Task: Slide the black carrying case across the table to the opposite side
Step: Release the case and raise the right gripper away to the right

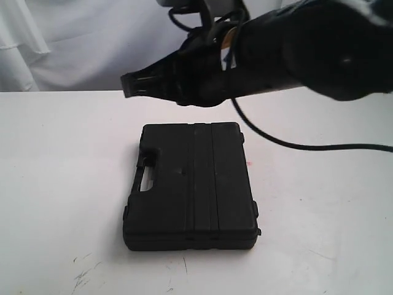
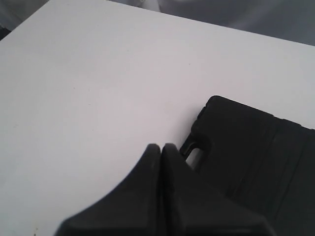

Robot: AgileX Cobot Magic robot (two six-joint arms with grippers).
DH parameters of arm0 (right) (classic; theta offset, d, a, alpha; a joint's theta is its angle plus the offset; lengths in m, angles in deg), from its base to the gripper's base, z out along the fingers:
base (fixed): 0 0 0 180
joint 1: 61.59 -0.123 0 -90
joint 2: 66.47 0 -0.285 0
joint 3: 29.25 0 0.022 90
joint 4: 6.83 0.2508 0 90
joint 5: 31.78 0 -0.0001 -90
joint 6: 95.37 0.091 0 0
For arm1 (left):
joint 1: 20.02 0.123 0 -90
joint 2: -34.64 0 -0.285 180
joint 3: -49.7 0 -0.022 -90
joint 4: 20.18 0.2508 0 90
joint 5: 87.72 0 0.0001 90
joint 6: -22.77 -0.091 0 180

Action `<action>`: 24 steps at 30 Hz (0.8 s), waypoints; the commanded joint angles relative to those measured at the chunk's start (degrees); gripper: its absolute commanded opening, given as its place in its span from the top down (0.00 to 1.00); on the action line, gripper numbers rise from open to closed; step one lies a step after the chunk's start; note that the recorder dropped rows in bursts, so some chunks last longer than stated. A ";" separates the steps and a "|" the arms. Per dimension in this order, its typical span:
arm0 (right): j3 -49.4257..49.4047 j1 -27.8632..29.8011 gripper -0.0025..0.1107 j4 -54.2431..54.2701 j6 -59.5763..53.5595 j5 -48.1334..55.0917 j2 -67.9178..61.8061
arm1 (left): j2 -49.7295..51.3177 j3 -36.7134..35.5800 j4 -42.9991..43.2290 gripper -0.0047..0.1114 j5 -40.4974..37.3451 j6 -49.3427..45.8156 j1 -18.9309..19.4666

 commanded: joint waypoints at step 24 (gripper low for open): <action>-21.41 17.17 0.98 1.09 -0.01 4.26 33.98 | -0.20 -0.27 0.00 0.96 0.44 0.09 0.20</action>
